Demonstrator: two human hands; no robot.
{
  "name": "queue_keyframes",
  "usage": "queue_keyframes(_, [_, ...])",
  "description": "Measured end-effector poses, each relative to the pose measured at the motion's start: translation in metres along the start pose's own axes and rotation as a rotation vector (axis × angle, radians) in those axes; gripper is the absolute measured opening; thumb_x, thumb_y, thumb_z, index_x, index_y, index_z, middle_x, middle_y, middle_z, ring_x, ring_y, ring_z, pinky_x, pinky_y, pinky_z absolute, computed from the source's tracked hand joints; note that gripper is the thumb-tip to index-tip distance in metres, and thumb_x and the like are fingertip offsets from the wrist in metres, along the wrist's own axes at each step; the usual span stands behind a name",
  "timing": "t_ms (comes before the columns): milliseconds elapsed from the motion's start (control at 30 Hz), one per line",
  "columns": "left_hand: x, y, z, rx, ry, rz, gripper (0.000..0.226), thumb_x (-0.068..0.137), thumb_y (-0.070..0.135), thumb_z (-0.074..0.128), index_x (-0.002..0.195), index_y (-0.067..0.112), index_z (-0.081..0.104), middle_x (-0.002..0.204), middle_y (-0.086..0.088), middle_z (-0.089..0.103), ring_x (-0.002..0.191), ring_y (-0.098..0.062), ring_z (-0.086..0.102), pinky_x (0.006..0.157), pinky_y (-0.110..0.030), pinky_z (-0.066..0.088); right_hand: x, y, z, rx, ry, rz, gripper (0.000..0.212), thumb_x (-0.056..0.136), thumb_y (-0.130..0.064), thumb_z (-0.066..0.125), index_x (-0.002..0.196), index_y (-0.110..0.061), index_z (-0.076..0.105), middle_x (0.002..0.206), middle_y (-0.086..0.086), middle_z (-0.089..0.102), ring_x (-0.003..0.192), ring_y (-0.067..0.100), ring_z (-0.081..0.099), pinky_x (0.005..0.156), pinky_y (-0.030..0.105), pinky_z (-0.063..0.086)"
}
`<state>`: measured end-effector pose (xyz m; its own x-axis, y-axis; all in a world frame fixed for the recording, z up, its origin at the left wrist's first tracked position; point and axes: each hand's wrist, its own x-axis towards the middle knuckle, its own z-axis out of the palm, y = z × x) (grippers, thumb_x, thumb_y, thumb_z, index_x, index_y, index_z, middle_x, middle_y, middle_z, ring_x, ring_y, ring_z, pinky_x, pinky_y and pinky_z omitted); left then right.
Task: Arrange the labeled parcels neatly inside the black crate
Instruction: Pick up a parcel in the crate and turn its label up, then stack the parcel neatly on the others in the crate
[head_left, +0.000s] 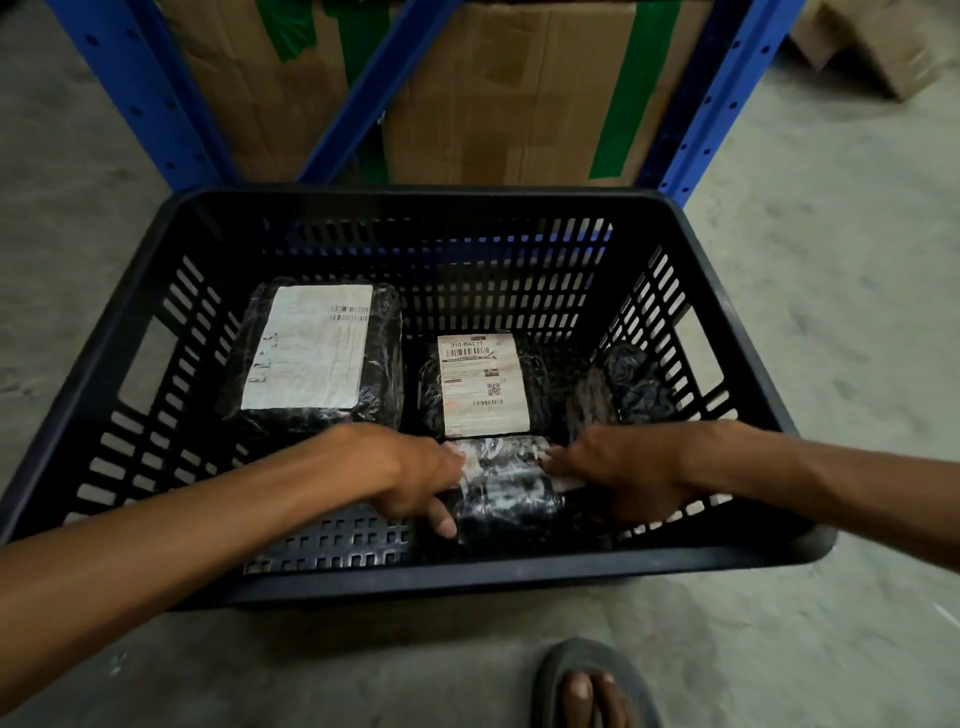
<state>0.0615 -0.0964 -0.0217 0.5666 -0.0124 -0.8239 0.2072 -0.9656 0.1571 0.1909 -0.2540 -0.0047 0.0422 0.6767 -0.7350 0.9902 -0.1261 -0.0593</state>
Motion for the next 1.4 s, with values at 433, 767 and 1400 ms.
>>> queue_keyframes(433, [0.008,-0.032,-0.003,-1.114,0.411,-0.040,0.049,0.092,0.020,0.062,0.138,0.031,0.050,0.077,0.014,0.065,0.082,-0.006,0.065,0.096,-0.030,0.055,0.005,0.050,-0.021,0.944,0.380,0.081,0.033,0.085,-0.020,0.071,0.114,-0.034,0.064,0.108,-0.016,0.070,0.095,0.003,0.070,0.075,0.012,0.053])
queue_keyframes(767, [0.000,-0.025,-0.009,-0.737,0.512,-0.074,0.074,0.084,0.028,0.076,0.145,0.009,0.038,0.145,-0.008,0.051,0.132,-0.025,0.050,0.111,-0.039,0.042,0.013,0.047,-0.028,0.694,0.458,0.127,0.048,0.067,-0.026,0.087,0.108,-0.017,0.064,0.094,-0.001,0.074,0.085,0.015,0.071,0.073,0.027,0.060])
queue_keyframes(1400, [0.022,-0.019,-0.029,-1.443,0.744,-0.246,0.060,0.088,0.013,0.071,0.141,0.006,0.042,0.138,-0.009,0.053,0.123,-0.026,0.054,0.098,-0.035,0.048,0.050,0.037,-0.027,1.802,0.446,0.286,0.036,0.079,0.002,0.073,0.113,0.000,0.060,0.099,0.016,0.078,0.085,0.032,0.077,0.072,0.045,0.062])
